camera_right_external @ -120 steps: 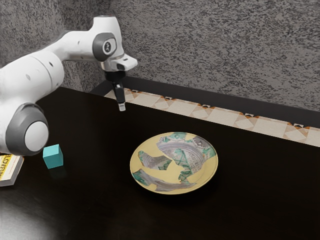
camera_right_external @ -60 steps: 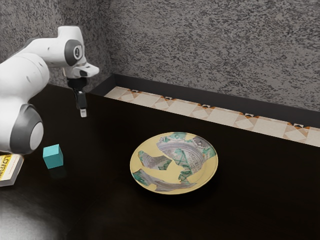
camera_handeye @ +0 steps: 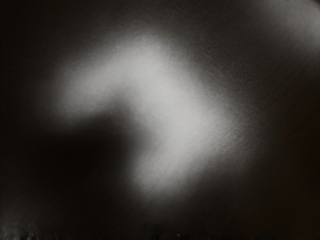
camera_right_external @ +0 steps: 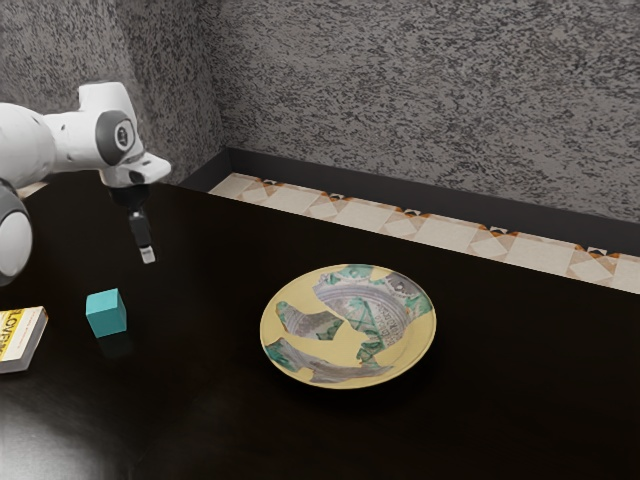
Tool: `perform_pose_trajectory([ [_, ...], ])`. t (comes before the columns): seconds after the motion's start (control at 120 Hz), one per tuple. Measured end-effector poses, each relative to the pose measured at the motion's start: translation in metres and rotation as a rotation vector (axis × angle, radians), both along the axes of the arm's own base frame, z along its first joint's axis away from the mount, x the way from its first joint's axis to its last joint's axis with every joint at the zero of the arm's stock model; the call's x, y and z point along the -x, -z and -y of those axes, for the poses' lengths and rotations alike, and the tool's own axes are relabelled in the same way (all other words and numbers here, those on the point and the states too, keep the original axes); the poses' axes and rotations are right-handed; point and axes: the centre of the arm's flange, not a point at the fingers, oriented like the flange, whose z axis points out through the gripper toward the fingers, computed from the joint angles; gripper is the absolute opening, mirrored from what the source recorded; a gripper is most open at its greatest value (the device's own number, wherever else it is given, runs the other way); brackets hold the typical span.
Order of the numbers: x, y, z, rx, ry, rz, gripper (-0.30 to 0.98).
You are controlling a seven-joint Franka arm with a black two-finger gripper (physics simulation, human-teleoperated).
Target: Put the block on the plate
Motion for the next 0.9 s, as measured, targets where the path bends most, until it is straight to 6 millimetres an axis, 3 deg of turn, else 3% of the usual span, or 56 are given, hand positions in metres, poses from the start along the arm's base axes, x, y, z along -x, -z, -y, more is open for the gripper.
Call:
perform_pose_trajectory([
  [0.217, 0.056, 0.006, -0.054, 0.018, -0.071, 0.022, 0.69],
  [0.45, 0.094, 0.006, -0.083, 0.009, -0.086, 0.043, 0.69],
  [0.667, 0.094, 0.006, -0.086, -0.008, -0.055, 0.054, 0.69],
  [0.783, 0.097, -0.011, -0.071, -0.027, -0.017, 0.071, 0.69],
  [0.9, 0.111, -0.015, -0.056, -0.038, 0.005, 0.071, 0.69],
])
